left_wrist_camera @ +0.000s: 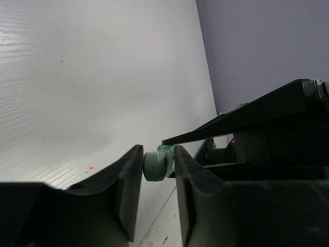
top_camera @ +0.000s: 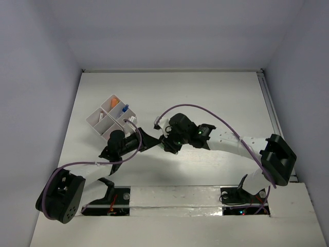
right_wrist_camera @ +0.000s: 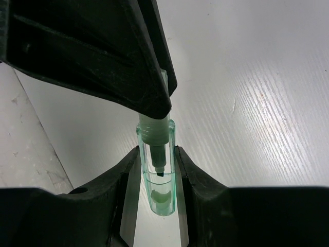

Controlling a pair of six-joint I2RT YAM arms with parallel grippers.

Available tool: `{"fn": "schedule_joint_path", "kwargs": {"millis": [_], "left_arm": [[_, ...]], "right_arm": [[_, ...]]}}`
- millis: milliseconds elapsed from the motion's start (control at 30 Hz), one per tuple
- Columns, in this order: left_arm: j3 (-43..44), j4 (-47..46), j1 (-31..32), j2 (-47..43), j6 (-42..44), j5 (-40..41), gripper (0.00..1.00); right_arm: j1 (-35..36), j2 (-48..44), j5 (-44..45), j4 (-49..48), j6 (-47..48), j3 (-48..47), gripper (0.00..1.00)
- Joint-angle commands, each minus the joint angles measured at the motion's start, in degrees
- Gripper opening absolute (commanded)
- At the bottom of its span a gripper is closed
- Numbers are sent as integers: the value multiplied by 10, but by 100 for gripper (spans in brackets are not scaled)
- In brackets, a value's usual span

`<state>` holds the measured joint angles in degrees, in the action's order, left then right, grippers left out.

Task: Sort the stationery into containers
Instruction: Close the pen cap on the pen.

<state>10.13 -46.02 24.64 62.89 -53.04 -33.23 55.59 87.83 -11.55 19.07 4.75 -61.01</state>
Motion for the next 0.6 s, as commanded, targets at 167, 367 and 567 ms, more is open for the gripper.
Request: {"fn": "schedule_joint_path", "kwargs": {"millis": [167, 367, 567], "left_arm": [[23, -28, -2, 3, 8, -8, 4], [36, 11, -2, -31, 22, -3, 0], [64, 94, -2, -87, 41, 9, 0]], "right_arm": [[5, -4, -1, -5, 9, -7, 15], [5, -6, 4, -22, 8, 4, 38], [5, -25, 2, -52, 0, 26, 56]]}}
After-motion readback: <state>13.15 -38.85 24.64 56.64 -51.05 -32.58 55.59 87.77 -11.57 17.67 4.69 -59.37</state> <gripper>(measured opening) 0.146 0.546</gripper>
